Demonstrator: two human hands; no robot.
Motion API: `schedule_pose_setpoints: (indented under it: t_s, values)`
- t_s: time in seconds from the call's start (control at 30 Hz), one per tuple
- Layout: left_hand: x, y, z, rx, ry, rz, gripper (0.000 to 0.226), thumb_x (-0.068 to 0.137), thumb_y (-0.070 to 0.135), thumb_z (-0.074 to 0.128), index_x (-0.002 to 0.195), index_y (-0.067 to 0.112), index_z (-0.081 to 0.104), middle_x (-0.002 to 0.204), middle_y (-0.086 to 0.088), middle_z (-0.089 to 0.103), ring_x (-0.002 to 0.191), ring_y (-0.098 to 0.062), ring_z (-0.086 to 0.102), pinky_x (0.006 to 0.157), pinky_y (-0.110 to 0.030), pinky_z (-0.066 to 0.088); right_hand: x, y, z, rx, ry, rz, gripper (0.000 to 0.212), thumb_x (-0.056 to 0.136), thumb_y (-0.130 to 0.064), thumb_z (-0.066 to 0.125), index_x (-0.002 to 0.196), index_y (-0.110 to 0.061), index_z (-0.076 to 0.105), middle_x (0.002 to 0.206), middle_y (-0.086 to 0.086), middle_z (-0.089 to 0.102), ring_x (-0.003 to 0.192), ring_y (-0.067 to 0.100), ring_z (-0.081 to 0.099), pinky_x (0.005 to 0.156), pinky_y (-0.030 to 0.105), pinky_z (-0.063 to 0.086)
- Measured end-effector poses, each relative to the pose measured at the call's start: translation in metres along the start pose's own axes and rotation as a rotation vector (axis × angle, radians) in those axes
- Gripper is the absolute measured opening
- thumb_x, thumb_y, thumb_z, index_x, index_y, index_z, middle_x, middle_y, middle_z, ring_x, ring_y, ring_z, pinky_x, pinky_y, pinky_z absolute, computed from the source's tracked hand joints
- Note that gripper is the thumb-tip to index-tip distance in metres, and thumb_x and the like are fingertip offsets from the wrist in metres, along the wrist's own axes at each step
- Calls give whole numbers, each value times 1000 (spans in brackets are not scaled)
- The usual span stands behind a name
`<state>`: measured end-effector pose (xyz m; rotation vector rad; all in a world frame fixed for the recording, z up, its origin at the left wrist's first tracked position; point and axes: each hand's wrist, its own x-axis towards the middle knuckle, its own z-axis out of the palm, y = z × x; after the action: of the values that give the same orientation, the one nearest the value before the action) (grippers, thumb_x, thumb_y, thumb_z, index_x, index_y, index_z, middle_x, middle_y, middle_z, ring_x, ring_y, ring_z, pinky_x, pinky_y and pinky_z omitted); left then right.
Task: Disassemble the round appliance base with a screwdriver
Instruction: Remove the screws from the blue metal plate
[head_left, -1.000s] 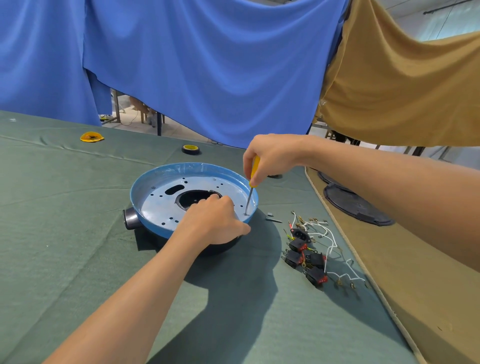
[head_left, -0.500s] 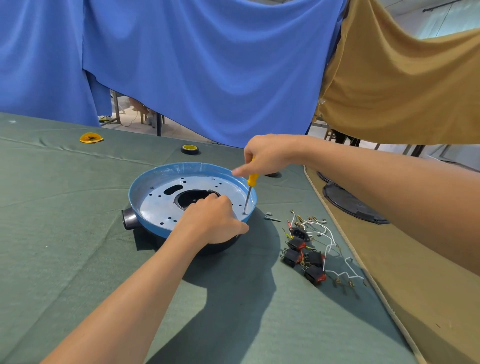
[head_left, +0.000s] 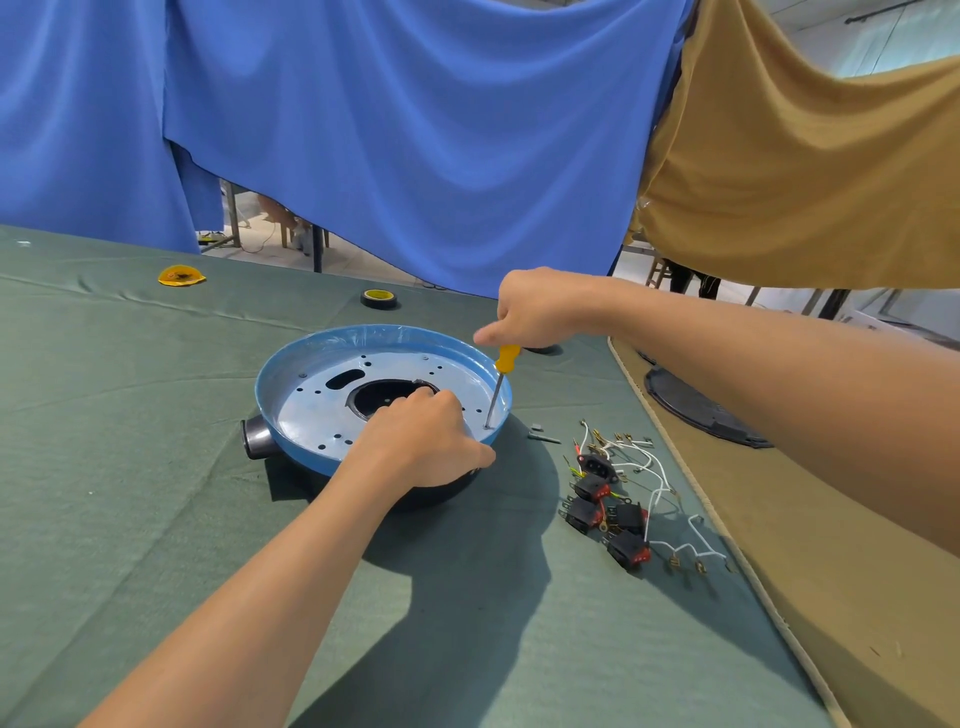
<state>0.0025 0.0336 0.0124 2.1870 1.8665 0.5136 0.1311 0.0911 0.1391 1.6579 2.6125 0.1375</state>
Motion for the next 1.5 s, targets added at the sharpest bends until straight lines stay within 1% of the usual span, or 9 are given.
schedule_pose_setpoints:
  t_s: [0.23, 0.4, 0.6, 0.77, 0.93, 1.03, 1.23, 1.4, 1.5]
  values:
    - [0, 1, -1, 2, -2, 5, 42, 75, 57, 63, 67, 21, 43, 82, 0, 47, 82, -25, 52, 69, -38, 41, 0, 5, -7, 176, -139, -30, 18, 82, -32, 73, 86, -15, 67, 78, 6, 59, 62, 19, 50, 53, 27, 46]
    - [-1, 1, -2, 5, -5, 5, 44, 75, 57, 63, 63, 21, 39, 81, 0, 45, 80, -25, 51, 68, -37, 40, 1, 2, -1, 34, -17, 16, 61, 87, -63, 50, 51, -13, 52, 37, -5, 44, 40, 15, 40, 43, 23, 34]
    - [-2, 2, -2, 14, -1, 9, 46, 75, 57, 62, 62, 21, 37, 81, -2, 45, 82, -27, 51, 66, -36, 38, -2, -6, -2, 37, -43, -23, 30, 80, -36, 68, 84, -6, 69, 71, 8, 67, 57, 20, 52, 50, 26, 42]
    - [-4, 3, -3, 0, 4, 13, 48, 75, 56, 63, 60, 20, 33, 78, -9, 43, 84, -33, 53, 65, -37, 36, -3, -7, -3, 67, -16, 21, 60, 89, -59, 51, 53, -11, 45, 33, -4, 38, 35, 17, 36, 44, 22, 33]
    - [-4, 2, -2, -11, 0, 9, 48, 74, 56, 63, 59, 21, 33, 74, 0, 39, 74, -26, 44, 63, -37, 35, -4, -8, 1, 45, 16, -1, 24, 82, -29, 62, 71, -8, 58, 63, 4, 51, 60, 22, 44, 49, 27, 35]
    - [-4, 1, -2, -12, 9, 12, 48, 74, 56, 63, 59, 21, 34, 75, 1, 41, 75, -25, 46, 64, -35, 36, -3, -5, 0, 107, -27, 30, 35, 77, -32, 65, 96, -3, 68, 71, 8, 58, 57, 22, 47, 49, 26, 39]
    - [-2, 1, -2, -11, 5, 12, 48, 74, 56, 63, 59, 21, 34, 74, 1, 41, 73, -24, 44, 63, -36, 36, -5, -4, 4, 83, 68, 19, 51, 89, -50, 57, 58, -12, 44, 53, 0, 37, 51, 17, 36, 45, 26, 27]
    - [-4, 2, -3, -10, 5, 9, 48, 75, 56, 63, 59, 21, 33, 77, 1, 41, 75, -24, 45, 64, -35, 36, -4, -5, 4, 150, 19, 25, 36, 79, -29, 66, 100, 0, 66, 91, 18, 68, 65, 20, 48, 56, 29, 40]
    - [-4, 2, -3, -10, 12, 14, 47, 75, 56, 63, 59, 21, 35, 80, 0, 44, 79, -25, 49, 66, -35, 38, -6, -6, 3, 124, 39, 31, 47, 86, -49, 59, 67, -7, 54, 61, 9, 54, 53, 17, 40, 49, 27, 33]
